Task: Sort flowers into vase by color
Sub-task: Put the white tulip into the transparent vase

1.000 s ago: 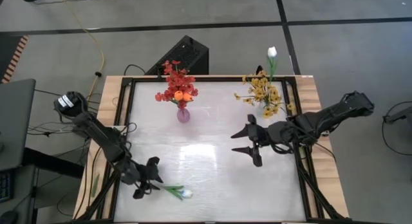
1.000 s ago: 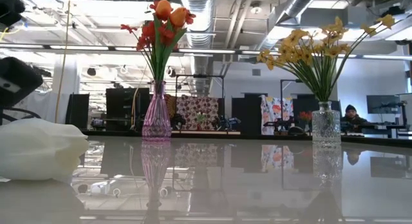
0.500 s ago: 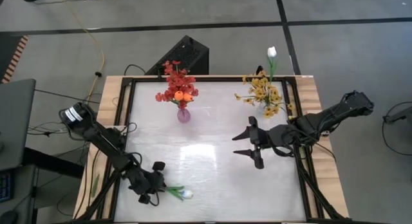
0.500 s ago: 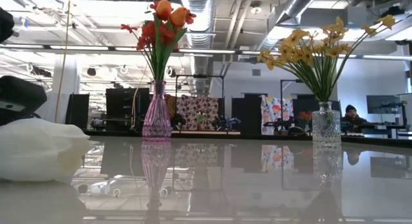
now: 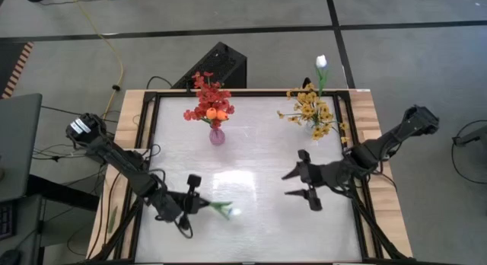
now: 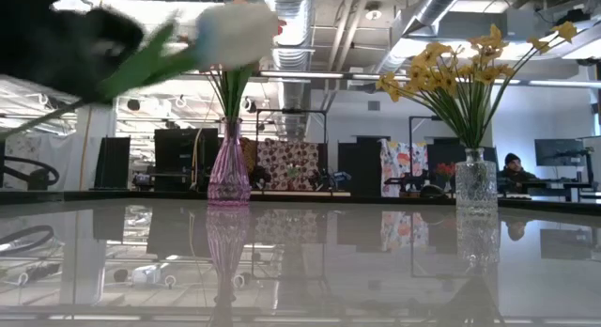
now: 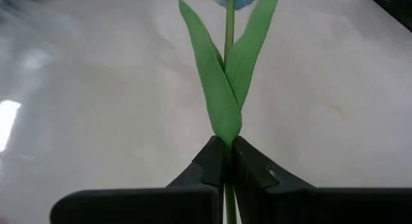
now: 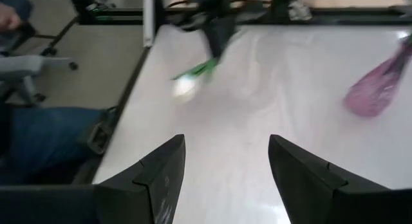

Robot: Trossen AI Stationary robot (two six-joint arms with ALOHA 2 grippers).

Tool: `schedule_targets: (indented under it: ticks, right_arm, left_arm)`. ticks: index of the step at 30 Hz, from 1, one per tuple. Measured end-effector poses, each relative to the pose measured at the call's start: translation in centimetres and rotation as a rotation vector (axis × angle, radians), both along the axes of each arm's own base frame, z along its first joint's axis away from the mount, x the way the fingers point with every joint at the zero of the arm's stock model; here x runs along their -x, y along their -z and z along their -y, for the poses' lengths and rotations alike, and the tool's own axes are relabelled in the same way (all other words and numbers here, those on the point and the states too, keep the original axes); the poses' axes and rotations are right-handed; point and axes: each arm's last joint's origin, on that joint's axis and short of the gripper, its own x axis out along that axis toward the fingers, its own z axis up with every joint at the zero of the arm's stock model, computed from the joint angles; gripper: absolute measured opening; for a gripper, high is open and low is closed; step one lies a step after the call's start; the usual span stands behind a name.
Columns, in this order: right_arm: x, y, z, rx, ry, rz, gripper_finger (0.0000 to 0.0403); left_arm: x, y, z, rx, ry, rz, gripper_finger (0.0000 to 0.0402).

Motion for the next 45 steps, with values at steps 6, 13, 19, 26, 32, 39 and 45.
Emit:
schedule_targets:
  ticks: [6, 13, 19, 26, 32, 39, 45]
  right_arm:
    - [1.4, 0.1, -2.2, -0.038, -0.057, -0.017, 0.0249]
    - [0.8, 2.1, -4.3, 0.106, 0.044, -0.024, 0.0249]
    - [-3.5, 4.7, -5.1, 0.240, 0.112, 0.037, 0.0249]
    - [-8.6, 5.1, -3.4, 0.271, 0.140, 0.221, 0.0249]
    - [-11.2, 4.8, -0.9, 0.166, 0.060, 0.328, 0.0249]
    - [-12.2, 4.9, 0.5, 0.137, 0.040, 0.357, 0.0247]
    - [-12.4, 4.6, 0.8, 0.119, 0.017, 0.387, 0.0223]
  left_arm:
    - [-3.2, -4.0, -2.7, 0.059, 0.035, 0.300, 0.0003]
    - [-6.8, -5.8, -5.6, 0.150, 0.238, 0.649, 0.0002]
    - [-8.5, -5.6, -7.1, 0.215, 0.351, 0.935, 0.0002]
    - [-9.3, -4.2, -7.9, 0.278, 0.331, 1.014, 0.0002]
    - [-9.4, -4.1, -8.0, 0.253, 0.321, 1.029, 0.0002]
    - [-9.4, -4.2, -8.1, 0.226, 0.319, 1.042, 0.0002]
    - [-9.6, -4.1, -8.7, 0.185, 0.245, 1.038, 0.0002]
